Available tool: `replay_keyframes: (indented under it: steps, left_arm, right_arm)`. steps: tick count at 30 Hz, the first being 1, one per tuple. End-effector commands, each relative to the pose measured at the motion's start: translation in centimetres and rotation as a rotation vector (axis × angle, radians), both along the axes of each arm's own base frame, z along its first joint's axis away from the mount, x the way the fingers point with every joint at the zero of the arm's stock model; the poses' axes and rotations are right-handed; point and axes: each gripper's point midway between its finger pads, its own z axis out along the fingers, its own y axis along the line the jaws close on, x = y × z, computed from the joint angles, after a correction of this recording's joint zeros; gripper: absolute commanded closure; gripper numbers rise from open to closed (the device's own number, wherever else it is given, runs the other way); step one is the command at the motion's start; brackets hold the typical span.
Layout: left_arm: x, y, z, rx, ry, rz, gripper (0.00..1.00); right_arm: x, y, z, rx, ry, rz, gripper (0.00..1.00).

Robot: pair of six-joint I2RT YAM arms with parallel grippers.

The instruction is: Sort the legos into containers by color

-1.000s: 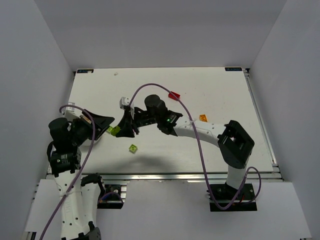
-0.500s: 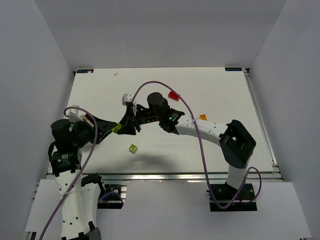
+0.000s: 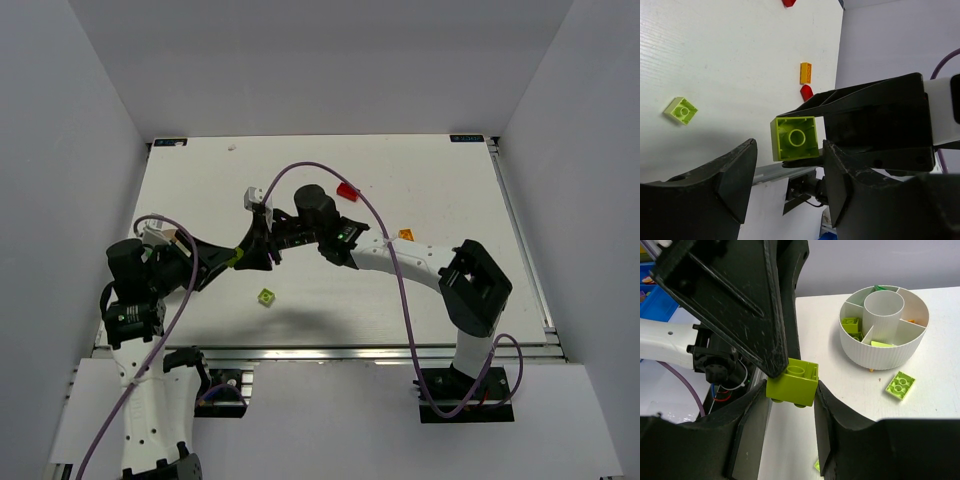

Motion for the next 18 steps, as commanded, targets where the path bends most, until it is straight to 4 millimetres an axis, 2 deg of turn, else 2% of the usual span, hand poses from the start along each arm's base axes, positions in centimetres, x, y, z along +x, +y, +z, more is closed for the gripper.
replay_keyframes:
  steps: [1, 18]
  left_arm:
    - [-0.1, -0.3, 0.1, -0.005, -0.023, -0.026, 0.36]
    - [-0.6, -0.5, -1.2, 0.0, 0.01, -0.054, 0.55]
  right_arm:
    - [-0.8, 0.5, 3.3, 0.075, -0.033, 0.034, 1.0]
    - [-1.4, 0.9, 3.3, 0.072, -0.026, 0.067, 1.0]
